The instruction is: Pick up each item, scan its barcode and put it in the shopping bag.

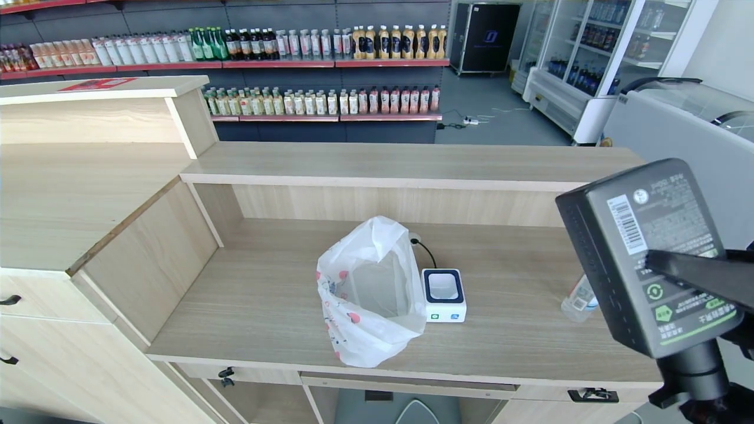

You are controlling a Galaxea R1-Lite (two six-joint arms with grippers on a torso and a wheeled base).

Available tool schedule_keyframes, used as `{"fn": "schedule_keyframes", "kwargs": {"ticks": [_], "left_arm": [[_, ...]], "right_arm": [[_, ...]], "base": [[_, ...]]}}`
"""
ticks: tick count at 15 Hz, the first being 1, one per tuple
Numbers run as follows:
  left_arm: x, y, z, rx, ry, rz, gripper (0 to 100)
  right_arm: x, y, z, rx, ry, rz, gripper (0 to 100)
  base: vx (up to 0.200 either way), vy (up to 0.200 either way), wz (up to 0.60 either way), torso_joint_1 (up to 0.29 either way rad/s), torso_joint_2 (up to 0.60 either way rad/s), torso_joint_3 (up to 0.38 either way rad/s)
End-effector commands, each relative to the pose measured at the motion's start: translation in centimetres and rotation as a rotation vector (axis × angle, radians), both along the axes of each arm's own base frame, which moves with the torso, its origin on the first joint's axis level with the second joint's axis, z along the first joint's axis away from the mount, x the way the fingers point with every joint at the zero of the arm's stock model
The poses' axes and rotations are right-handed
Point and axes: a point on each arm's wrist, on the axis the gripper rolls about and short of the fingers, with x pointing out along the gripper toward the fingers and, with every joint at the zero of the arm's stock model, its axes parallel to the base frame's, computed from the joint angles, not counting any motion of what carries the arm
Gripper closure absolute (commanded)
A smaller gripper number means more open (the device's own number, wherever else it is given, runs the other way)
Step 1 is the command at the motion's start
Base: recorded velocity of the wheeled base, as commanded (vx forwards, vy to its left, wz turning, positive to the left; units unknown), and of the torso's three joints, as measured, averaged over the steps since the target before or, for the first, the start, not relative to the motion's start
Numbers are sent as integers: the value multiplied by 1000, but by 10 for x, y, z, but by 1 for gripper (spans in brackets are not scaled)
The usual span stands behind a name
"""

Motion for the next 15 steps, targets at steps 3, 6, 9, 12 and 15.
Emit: {"fn": "schedule_keyframes", "kwargs": {"ticks": [3,6,9,12,15], "left_arm": [[0,0,0,-1,-2,1,0],[0,0,0,-1,0,1,0],[0,0,0,-1,0,1,0],[0,0,0,-1,0,1,0],[0,0,0,-1,0,1,0]], "right_arm": [[-25,5,-5,-67,67,79,100],[-33,16,-2,-73,34,169,100],[-33,24,-3,-80,29,213,100],[-26,29,-1,-80,40,207,100],[-17,34,7,-72,39,207,100]], "base": [[0,0,0,0,0,0],[0,0,0,0,0,0],[0,0,0,0,0,0],[0,0,0,0,0,0],[0,0,0,0,0,0]]}}
